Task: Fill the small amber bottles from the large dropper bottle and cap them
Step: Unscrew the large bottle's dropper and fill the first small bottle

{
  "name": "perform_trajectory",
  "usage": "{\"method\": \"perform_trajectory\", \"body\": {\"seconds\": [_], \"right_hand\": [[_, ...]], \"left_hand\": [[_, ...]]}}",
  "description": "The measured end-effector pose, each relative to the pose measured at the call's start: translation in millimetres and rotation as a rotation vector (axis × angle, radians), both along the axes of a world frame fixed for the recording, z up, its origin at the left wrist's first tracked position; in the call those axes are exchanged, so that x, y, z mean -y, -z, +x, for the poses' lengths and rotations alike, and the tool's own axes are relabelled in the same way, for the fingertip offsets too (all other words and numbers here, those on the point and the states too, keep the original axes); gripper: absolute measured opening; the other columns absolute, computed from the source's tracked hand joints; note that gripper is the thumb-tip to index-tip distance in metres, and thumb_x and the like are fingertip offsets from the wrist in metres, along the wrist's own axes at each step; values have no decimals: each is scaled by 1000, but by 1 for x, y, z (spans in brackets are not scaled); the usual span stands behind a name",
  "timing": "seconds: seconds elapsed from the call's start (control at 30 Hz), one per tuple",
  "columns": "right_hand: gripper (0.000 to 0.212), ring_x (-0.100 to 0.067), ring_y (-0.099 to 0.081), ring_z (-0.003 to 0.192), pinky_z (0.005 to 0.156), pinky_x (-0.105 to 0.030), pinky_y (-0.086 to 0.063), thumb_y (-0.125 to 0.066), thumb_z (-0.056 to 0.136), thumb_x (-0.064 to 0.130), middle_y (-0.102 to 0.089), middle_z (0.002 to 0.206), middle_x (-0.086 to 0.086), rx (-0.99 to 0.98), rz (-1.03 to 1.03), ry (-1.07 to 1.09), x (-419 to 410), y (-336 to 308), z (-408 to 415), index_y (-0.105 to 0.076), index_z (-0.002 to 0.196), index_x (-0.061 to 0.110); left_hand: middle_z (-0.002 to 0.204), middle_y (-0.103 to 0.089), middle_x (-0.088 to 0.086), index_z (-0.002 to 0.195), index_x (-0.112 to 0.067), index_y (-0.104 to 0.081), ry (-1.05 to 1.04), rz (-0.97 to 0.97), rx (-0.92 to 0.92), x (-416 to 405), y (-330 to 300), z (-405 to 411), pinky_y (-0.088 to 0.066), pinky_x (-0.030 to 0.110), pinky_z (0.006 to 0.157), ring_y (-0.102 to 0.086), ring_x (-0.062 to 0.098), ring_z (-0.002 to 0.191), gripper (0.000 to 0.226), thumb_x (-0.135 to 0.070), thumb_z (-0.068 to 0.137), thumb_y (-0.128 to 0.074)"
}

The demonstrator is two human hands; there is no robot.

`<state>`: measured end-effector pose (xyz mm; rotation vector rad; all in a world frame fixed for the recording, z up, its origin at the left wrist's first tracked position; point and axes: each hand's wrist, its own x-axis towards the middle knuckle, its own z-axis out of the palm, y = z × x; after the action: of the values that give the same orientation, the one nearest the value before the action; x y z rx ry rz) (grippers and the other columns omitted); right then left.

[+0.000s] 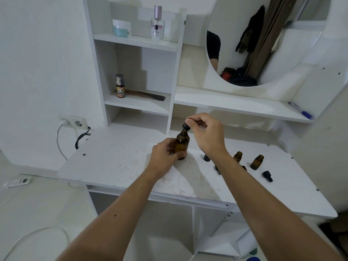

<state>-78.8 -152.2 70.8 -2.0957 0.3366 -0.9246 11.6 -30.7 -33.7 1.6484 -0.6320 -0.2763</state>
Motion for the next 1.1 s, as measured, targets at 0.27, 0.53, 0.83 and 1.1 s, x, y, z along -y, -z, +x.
{"method": "perform_trajectory", "body": {"seconds": [0.27,0.53,0.83,1.1], "right_hand": [[9,-4,-74,90,88,-16,-57,-79,95,16,-80,95,5,132,3,-16,4,-25,-10,-79,103,12],[13,-19,-77,96,96,-39,-62,-80,94,22,-81,97,0,224,124,29,16,-45,-33,-78,104,13],[13,-18,-78,95,93,-31,-62,-80,95,21,-81,97,-1,229,151,73,39,-31,-77,-78,104,12],[9,-8,-76,94,90,-20,-57,-78,96,20,-80,98,4,193,142,133,57,-18,-95,-77,104,16]], "left_hand": [[109,-76,-7,128,-16,-68,-12,26,9,-1,-3,-3,-58,23,93,-72,6,101,59,-18,75,-92],[123,-71,-2,136,-15,-60,-79,57,13,-14,-8,-15,-54,27,102,-68,12,113,78,-26,68,-97],[100,-75,-4,118,-15,-72,-21,111,54,-22,-4,-56,-62,25,88,-74,10,90,52,-25,72,-95],[141,-64,3,147,-15,-53,151,101,65,21,-4,-65,-50,33,111,-62,12,127,69,-19,86,-85]]}}
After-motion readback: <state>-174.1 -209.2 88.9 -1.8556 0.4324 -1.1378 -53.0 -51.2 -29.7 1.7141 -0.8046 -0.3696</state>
